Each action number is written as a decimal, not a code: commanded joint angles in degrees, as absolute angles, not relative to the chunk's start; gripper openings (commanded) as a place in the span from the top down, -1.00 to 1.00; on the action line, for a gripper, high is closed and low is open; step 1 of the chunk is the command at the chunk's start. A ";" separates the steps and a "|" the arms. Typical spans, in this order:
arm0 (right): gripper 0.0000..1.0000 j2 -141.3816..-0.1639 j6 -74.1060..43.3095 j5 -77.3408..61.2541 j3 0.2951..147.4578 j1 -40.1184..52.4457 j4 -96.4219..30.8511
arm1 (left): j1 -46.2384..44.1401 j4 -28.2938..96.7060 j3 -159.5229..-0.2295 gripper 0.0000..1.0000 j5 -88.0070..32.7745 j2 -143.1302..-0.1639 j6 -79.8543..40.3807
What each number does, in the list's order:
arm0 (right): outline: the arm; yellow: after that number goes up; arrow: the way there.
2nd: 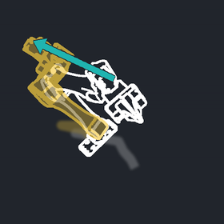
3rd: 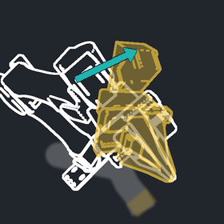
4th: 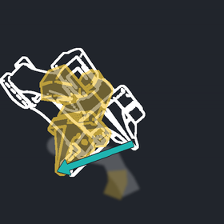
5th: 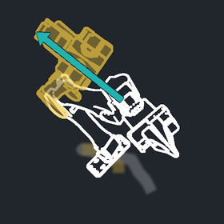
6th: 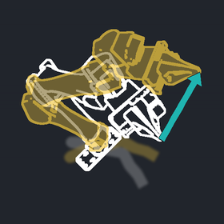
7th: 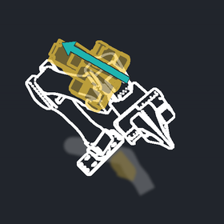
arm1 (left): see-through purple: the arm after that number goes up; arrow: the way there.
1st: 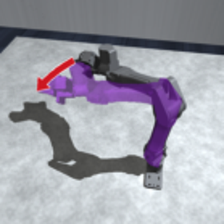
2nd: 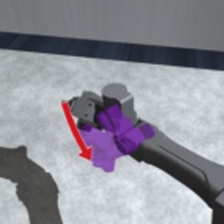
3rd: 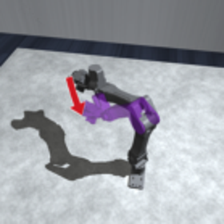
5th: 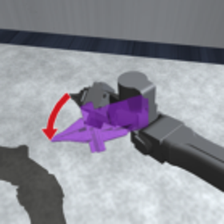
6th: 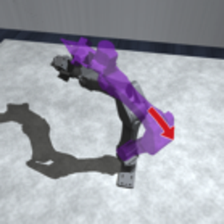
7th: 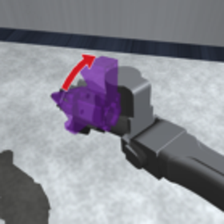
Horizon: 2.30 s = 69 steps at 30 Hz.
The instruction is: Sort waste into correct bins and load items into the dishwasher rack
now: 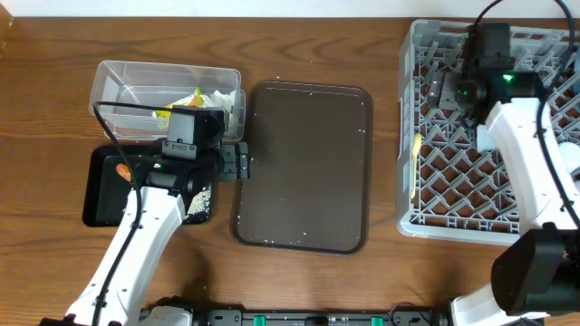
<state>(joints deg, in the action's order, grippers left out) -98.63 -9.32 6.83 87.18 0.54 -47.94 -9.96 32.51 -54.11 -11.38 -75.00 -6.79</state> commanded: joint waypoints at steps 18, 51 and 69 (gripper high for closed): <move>-0.96 -93.54 -3.77 -9.06 88.47 -14.13 -60.80 | -3.99 51.18 -65.89 -0.80 -7.86 -72.05 -5.15; -0.99 -44.93 -5.74 -3.42 42.78 -13.85 -43.90 | -3.97 47.53 -45.17 -0.82 -5.30 -28.82 -3.22; -0.99 -45.65 -5.74 -3.42 42.76 -13.85 -53.80 | -3.97 47.53 -45.17 -0.82 -5.30 -28.84 -3.22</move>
<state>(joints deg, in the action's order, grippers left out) -45.54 -5.45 -3.97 42.89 -14.00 -53.76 -4.19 47.55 -45.43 -5.89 -29.04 -4.01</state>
